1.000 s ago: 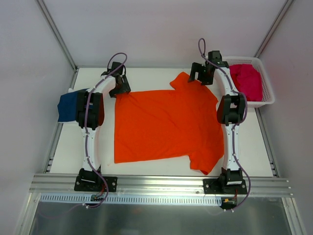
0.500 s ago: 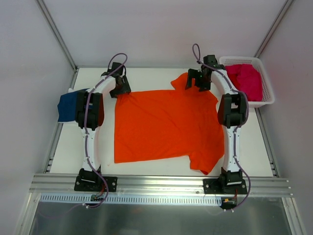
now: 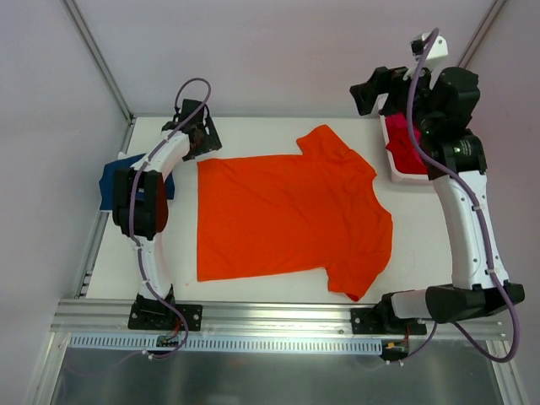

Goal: Fold and stack the t-shirts
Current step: Flatten the tshirt out, then fold the tshirt

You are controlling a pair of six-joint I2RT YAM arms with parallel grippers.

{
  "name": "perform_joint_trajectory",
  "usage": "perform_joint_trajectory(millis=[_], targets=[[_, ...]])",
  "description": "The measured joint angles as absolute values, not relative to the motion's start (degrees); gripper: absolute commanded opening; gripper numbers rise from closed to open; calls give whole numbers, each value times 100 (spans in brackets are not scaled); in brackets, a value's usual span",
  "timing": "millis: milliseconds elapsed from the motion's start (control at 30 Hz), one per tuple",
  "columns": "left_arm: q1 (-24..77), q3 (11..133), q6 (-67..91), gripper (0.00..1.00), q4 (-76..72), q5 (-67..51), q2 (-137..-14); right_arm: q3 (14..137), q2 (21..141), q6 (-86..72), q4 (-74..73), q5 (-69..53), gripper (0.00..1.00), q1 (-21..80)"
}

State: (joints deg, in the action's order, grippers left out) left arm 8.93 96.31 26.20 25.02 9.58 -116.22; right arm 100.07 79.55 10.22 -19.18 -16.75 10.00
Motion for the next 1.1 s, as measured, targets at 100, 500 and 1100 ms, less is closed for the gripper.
perform_joint_trajectory(millis=[100,500,1100], targets=[[906,9299,2648,79,2449,864,-11487,10403,8158,1044,-2182,-1164,100,993],[1804,8477,2464,82,2298,1116,-10930,9360,10995,493,-3553,-346,99,1444],[1103,10084,2541,84,2563,1229,-12256,13170,14127,709,-3760,849,100,1293]])
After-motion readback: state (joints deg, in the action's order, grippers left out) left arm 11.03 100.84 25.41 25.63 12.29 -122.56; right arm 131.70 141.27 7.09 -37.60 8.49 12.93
